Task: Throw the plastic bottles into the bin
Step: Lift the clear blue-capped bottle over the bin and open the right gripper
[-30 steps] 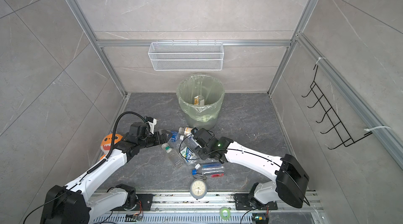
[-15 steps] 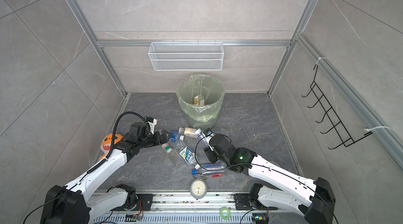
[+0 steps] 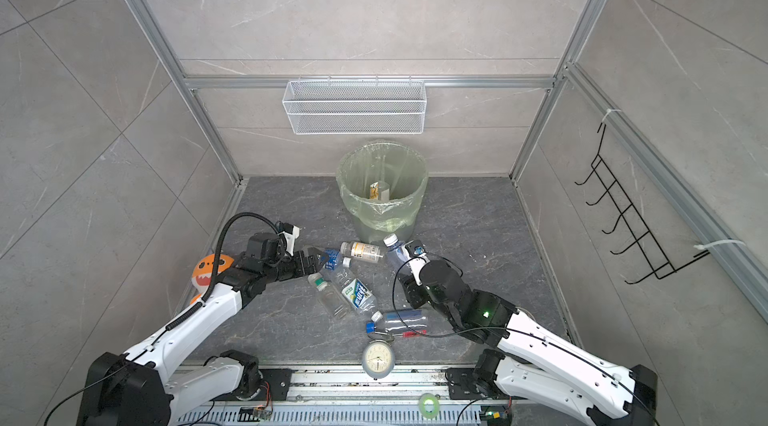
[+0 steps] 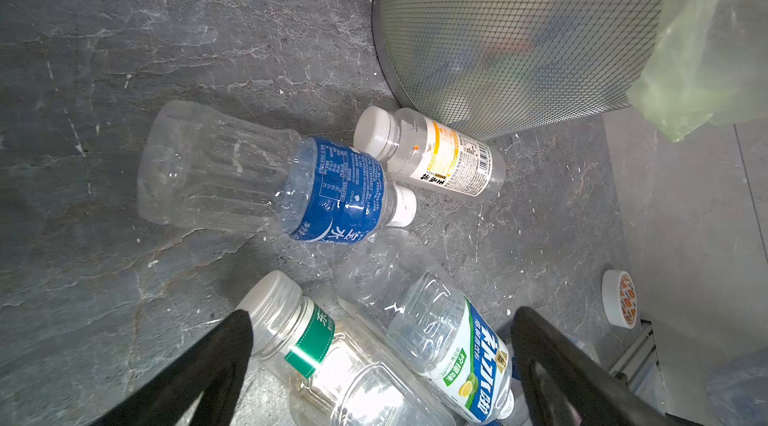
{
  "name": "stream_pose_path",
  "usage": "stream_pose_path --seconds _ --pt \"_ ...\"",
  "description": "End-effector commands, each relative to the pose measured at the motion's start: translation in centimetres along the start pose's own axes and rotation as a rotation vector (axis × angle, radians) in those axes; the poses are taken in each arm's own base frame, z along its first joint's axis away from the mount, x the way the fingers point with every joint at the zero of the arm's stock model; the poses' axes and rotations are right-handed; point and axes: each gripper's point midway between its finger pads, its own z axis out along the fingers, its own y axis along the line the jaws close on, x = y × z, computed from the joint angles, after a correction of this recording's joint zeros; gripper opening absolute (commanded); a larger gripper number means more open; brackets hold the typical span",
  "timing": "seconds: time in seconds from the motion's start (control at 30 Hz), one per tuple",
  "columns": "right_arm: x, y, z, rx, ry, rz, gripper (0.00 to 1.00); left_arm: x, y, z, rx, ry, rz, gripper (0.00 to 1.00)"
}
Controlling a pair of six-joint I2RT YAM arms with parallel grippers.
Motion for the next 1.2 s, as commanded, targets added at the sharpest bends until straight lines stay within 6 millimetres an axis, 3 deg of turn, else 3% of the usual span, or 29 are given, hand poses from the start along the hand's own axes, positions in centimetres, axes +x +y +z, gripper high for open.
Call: stream_pose_path --seconds 0.0,0.13,0.27,0.43,0.57,0.6,0.63,0.7,0.73,0.83,0.97,1.17 --pt "-1.7 -0.9 -1.2 0.042 -0.054 0.052 0.53 -0.6 -0.8 -0.5 0.023 -0.012 0.034 0.99" --pt "-4.3 -1.7 -2.6 0.088 -0.075 0.086 0.52 -0.6 -0.9 -0.5 0.026 -0.011 0.037 0.99" --pt "-8.3 -1.7 -3.7 0.111 -0.116 0.084 0.52 -0.6 -0.9 -0.6 0.028 -0.015 0.037 0.99" --pt "-16.1 -1.7 -3.4 0.173 -0.172 0.05 0.52 -0.6 -1.0 -0.7 0.034 -0.018 0.039 0.99" --pt "-23.8 -4.0 0.1 0.217 -0.202 0.098 0.53 -0.6 -1.1 -0.8 0.042 -0.024 0.036 0.99" --pt "-25.7 -5.1 1.3 0.225 -0.213 0.117 0.6 -0.6 -1.2 -0.8 0.046 -0.027 0.034 0.99" --pt "-27.2 -5.9 2.8 0.23 -0.207 0.129 0.75 -0.5 -1.2 -0.8 0.049 -0.029 0.031 0.99" --pt "-29.0 -7.1 5.1 0.241 -0.181 0.146 0.97 -0.4 -1.2 -1.0 0.054 -0.033 0.026 0.99" --pt "-29.9 -7.5 5.6 0.248 -0.183 0.157 0.99 -0.3 -1.2 -1.0 0.055 -0.034 0.023 0.99" --pt "-31.3 -8.0 6.1 0.266 -0.199 0.163 0.99 -0.1 -1.1 -1.3 0.054 -0.038 0.017 0.99" --pt "-32.5 -8.0 5.0 0.245 -0.242 0.169 0.99 0.0 -1.0 -1.6 0.046 -0.047 0.014 0.99" --pt "-31.5 -7.0 3.4 0.176 -0.251 0.165 0.99 0.3 -0.5 -1.5 0.02 -0.035 0.011 0.99"
